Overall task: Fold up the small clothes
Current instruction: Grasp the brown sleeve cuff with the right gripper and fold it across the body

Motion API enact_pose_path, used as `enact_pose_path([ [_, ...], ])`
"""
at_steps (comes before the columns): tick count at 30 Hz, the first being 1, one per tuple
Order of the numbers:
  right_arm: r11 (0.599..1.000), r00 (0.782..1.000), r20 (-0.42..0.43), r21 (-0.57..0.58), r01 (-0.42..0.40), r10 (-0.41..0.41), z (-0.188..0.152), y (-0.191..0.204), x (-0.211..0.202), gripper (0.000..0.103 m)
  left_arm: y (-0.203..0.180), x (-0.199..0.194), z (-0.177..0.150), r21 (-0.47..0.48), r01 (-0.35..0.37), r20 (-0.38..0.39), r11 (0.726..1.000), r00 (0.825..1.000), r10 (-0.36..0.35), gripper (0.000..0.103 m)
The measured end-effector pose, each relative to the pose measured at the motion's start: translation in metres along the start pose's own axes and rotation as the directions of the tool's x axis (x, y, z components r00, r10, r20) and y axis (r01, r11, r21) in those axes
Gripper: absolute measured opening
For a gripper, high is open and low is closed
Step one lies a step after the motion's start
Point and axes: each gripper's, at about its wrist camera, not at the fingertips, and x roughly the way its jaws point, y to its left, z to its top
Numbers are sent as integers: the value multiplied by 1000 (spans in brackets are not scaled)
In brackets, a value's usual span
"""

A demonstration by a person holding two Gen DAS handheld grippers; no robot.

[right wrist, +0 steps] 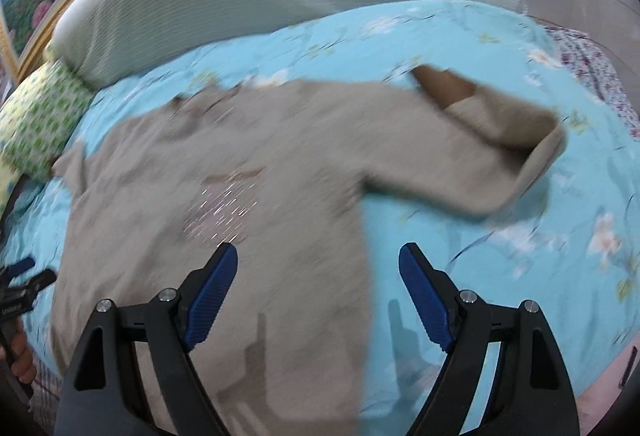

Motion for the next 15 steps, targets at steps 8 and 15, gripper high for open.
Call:
enact_pose_path([
  [8,992,997,1,102,77,-77,81,-85,17,83,-2,14,40,11,5,22,1000,1000,-5,101],
  [15,986,987,-68,76,152,-147,129,-128,51,83,-6,42,72,13,1,3,1000,1000,-1,101],
])
